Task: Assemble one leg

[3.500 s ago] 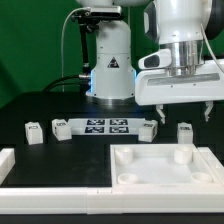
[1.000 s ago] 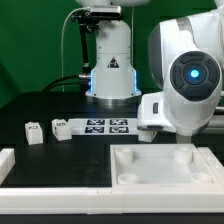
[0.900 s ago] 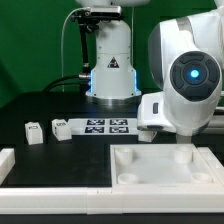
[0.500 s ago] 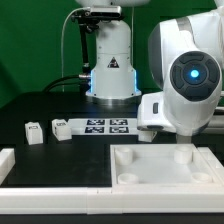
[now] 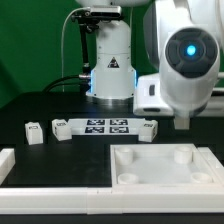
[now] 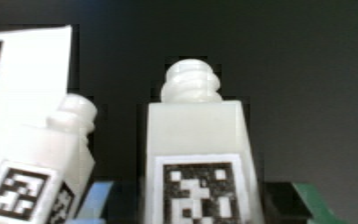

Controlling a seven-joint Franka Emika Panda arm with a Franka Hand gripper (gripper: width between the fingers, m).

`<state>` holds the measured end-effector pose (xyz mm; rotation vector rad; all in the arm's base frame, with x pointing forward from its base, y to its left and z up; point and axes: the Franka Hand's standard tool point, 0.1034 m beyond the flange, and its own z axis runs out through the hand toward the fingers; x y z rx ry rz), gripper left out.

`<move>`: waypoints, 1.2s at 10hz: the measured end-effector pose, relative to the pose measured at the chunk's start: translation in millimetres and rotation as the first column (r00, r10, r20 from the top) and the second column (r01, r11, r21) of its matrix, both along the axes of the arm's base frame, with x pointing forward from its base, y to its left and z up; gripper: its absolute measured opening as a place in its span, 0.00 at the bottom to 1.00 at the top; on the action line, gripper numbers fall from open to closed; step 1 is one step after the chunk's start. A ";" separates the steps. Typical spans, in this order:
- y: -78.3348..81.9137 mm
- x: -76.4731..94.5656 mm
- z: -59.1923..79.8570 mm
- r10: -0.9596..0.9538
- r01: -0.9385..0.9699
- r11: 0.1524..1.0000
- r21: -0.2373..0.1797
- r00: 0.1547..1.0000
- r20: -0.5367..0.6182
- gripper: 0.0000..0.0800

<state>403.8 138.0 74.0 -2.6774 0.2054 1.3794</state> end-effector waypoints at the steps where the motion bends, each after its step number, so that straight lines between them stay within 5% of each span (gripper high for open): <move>1: 1.2 5.0 9.2 0.002 -0.002 1.000 0.003 1.000 0.017 0.36; 3: 2.2 9.9 17.0 0.000 -0.001 1.000 0.003 0.998 0.064 0.36; 7: -0.1 37.5 4.2 -0.016 0.029 0.999 -0.022 0.890 0.455 0.36; 12: -6.9 99.1 37.1 0.065 -0.018 0.998 -0.067 0.592 0.803 0.36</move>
Offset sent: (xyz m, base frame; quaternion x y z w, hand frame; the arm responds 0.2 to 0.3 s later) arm 0.0000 0.0000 0.0000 0.0000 0.2667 0.0000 0.9638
